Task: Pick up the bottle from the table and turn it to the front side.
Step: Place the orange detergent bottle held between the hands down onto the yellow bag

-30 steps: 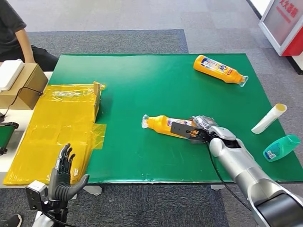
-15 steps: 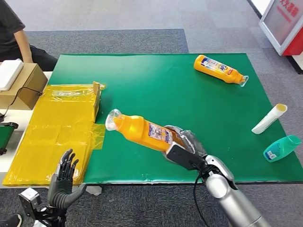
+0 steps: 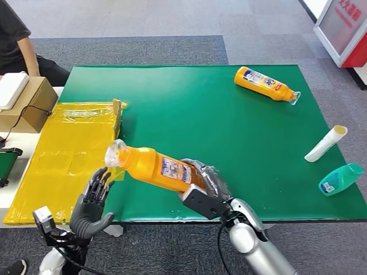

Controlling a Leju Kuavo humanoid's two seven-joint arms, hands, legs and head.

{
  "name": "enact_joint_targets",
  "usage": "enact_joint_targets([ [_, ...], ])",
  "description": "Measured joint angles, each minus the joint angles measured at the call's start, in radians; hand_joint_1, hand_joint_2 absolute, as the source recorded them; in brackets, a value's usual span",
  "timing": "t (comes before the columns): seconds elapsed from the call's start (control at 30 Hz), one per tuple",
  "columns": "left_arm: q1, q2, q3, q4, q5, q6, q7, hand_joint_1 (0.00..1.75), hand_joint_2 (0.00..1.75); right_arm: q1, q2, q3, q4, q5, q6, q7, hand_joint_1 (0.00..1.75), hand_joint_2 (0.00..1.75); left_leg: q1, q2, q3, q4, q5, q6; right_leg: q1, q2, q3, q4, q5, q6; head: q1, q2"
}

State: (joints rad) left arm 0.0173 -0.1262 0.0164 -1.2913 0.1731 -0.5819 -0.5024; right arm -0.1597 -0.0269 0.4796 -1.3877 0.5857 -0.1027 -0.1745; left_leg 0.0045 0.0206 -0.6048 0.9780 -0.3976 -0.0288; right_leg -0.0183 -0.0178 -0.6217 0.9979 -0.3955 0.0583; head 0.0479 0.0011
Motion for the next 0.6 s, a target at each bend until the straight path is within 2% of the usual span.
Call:
enact_joint_targets([
  [0.1,-0.035,0.022,-0.083,-0.013,-0.043,0.031,0.032,0.0,1.75,-0.021,0.036,0.028,0.067,0.018,-0.036,-0.008,1.75,1.75,0.0,0.0,0.0,0.0,0.001,0.0,0.0,0.0,0.0,0.0,0.0,0.0,0.0,0.0],
  [0.27,-0.057,0.057,-0.192,-0.056,-0.026,0.043,0.055,0.0,1.75,-0.041,0.062,0.067,0.122,0.057,-0.059,-0.005,1.75,1.75,0.0,0.0,0.0,0.0,0.001,0.0,0.0,0.0,0.0,0.0,0.0,0.0,0.0,0.0],
  [0.43,-0.07,0.082,-0.236,-0.071,-0.004,0.045,0.058,0.0,1.75,-0.054,0.074,0.1,0.152,0.079,-0.061,0.005,1.75,1.75,0.0,0.0,0.0,0.0,0.001,0.0,0.0,0.0,0.0,0.0,0.0,0.0,0.0,0.0],
  [0.6,-0.075,0.091,-0.247,-0.079,0.004,0.071,0.057,0.0,1.75,-0.054,0.077,0.125,0.172,0.08,-0.06,0.006,1.75,1.75,0.0,0.0,0.0,0.0,0.001,0.0,0.0,0.0,0.0,0.0,0.0,0.0,0.0,0.0],
])
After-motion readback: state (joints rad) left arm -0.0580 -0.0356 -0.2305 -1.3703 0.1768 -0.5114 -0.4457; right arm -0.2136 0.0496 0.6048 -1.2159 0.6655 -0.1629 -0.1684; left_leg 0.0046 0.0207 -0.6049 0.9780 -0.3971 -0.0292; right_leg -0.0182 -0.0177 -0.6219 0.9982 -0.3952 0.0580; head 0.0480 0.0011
